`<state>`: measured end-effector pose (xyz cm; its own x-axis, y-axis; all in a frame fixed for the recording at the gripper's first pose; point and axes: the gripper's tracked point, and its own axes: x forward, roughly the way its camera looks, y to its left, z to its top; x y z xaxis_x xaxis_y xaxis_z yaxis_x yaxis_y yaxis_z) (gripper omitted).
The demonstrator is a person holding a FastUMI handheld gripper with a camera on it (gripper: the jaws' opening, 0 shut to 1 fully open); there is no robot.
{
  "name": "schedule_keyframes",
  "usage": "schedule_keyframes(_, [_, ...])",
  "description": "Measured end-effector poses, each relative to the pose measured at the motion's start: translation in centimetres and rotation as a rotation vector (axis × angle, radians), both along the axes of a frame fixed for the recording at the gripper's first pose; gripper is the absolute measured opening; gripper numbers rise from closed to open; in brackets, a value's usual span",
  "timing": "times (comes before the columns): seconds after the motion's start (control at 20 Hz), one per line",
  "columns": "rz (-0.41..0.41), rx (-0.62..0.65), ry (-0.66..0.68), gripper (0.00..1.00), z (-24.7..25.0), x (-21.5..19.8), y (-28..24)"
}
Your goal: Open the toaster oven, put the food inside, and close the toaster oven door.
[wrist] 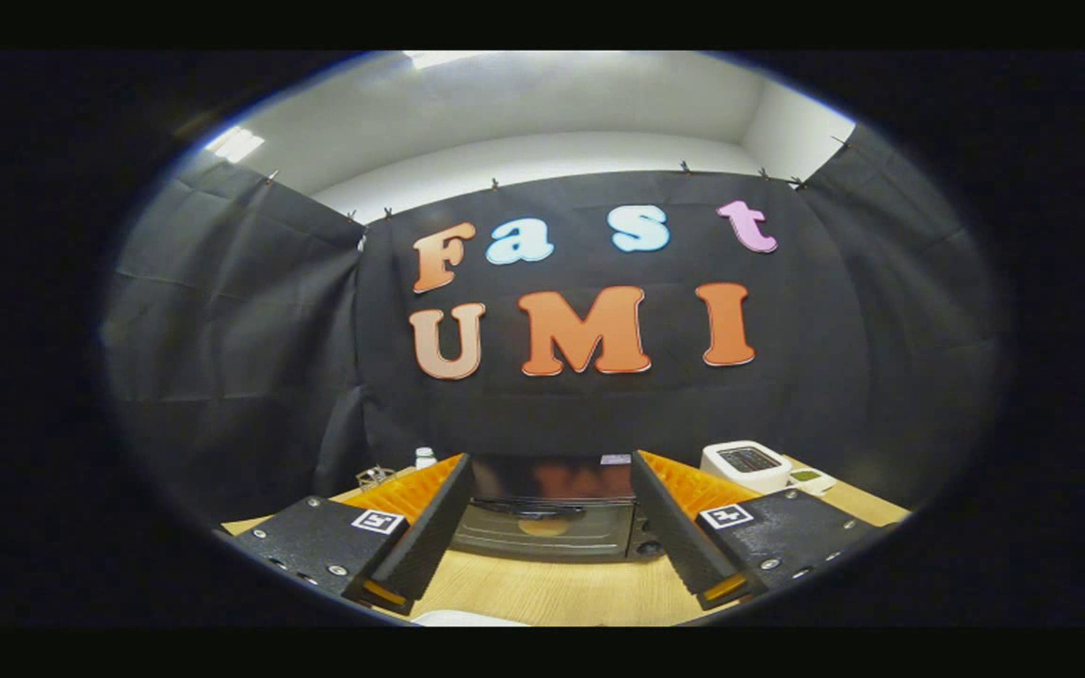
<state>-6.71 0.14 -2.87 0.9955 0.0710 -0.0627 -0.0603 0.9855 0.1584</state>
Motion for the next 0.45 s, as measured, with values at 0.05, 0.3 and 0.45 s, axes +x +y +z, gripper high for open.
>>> schedule_keyframes(0.05, [0.002,-0.003,-0.007,0.98,0.5,-0.7,-0.3])
schedule_keyframes(0.3, [-0.023,-0.026,-0.055,0.98,2.5,-3.3,-2.6])
schedule_keyframes(0.45, [-0.023,-0.021,-0.060,0.98,2.6,-3.8,-3.1])
